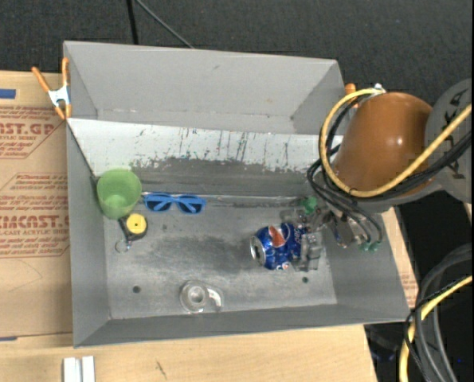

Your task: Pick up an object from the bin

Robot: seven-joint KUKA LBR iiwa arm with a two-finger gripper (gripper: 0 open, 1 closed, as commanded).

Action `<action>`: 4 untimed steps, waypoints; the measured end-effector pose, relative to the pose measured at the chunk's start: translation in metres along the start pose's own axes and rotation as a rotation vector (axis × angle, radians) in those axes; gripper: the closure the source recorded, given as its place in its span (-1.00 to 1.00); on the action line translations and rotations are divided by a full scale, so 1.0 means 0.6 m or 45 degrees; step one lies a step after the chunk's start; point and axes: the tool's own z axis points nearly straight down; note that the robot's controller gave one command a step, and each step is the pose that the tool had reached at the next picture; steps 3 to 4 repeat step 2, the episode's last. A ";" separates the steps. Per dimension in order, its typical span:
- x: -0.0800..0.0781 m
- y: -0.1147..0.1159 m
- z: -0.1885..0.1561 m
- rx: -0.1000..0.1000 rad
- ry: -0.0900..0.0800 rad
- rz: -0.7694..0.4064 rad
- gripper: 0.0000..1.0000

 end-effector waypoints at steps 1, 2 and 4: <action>-0.061 -0.013 -0.165 0.002 -0.004 0.044 1.00; -0.119 0.048 -0.090 -0.005 0.010 -0.041 1.00; -0.119 0.048 -0.090 -0.005 0.010 -0.041 1.00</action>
Offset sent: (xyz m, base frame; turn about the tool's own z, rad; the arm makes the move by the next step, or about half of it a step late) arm 0.0336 -0.0004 0.0945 0.0337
